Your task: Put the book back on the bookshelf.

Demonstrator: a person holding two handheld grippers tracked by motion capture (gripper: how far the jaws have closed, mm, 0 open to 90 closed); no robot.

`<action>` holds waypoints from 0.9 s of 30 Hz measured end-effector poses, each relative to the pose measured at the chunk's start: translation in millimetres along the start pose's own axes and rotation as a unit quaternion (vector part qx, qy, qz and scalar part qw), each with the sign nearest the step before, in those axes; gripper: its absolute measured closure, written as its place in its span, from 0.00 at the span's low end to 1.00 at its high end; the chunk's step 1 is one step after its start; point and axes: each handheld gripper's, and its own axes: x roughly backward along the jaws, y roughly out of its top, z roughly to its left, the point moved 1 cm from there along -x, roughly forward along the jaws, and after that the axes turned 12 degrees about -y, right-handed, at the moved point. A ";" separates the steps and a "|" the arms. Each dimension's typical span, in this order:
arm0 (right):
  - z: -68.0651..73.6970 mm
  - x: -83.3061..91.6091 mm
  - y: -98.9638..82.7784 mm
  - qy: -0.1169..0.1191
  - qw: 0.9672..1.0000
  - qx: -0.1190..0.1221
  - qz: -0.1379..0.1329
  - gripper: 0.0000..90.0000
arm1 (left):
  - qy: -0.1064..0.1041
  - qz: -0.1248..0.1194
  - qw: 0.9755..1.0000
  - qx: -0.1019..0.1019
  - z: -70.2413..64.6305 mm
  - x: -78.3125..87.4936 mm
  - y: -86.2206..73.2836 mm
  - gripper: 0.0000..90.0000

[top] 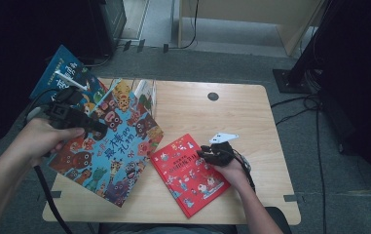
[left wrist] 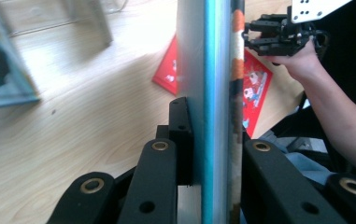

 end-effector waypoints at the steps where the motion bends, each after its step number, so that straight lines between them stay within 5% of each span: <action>1: 0.8 -1.1 -0.2 0.000 1.000 0.005 0.001 0.76 | -0.001 0.000 1.000 0.000 1.3 2.9 -2.1 0.90; 17: 4.6 -1.8 -0.4 -0.004 1.000 0.016 -0.003 0.74 | -0.008 -0.028 0.998 0.055 37.8 47.1 -32.4 0.90; 27: 4.8 -1.6 -0.6 -0.004 1.000 0.018 -0.003 0.74 | 0.022 -0.046 0.995 0.090 59.8 72.2 -45.2 0.90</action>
